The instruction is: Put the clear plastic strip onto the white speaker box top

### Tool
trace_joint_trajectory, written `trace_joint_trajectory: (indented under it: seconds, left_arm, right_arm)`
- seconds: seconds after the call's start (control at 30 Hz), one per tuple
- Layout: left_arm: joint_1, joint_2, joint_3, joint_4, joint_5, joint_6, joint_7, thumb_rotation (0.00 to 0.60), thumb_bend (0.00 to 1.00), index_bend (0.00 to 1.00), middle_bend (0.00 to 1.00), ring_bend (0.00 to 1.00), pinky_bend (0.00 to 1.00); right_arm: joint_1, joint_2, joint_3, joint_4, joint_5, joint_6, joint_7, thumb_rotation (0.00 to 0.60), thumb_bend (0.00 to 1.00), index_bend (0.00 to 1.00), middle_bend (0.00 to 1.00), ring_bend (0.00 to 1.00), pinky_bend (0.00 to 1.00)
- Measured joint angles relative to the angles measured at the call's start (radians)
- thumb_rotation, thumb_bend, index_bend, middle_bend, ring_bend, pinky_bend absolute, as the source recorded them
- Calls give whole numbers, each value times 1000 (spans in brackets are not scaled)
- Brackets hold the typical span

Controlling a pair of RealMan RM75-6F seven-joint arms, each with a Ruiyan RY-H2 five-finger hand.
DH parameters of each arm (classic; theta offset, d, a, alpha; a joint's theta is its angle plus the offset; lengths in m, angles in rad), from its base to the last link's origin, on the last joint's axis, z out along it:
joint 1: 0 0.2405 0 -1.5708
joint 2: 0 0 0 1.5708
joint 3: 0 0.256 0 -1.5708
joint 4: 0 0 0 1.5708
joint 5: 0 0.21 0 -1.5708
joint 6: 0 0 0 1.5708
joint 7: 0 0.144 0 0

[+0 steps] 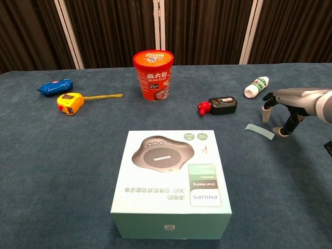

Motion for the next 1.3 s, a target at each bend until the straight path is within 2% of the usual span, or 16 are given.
trace_joint_trajectory:
  seconds: [0.5, 0.87, 1.3]
  left_arm:
    - [-4, -3, -2, 8, -11, -11, -2, 600, 0, 0, 0, 0, 0]
    - [-5, -4, -2, 9, -14, -12, -1, 600, 0, 0, 0, 0, 0]
    - [-5, -2, -3, 9, -15, -12, -6, 600, 0, 0, 0, 0, 0]
  right_arm:
    - [29, -30, -17, 35, 35, -3, -3, 600, 336, 434, 0, 0, 0]
    - [51, -31, -34, 63, 89, -33, -13, 600, 337, 517, 0, 0, 0]
    - [50, -45, -34, 73, 46, -29, 34, 600, 348, 622, 0, 0, 0]
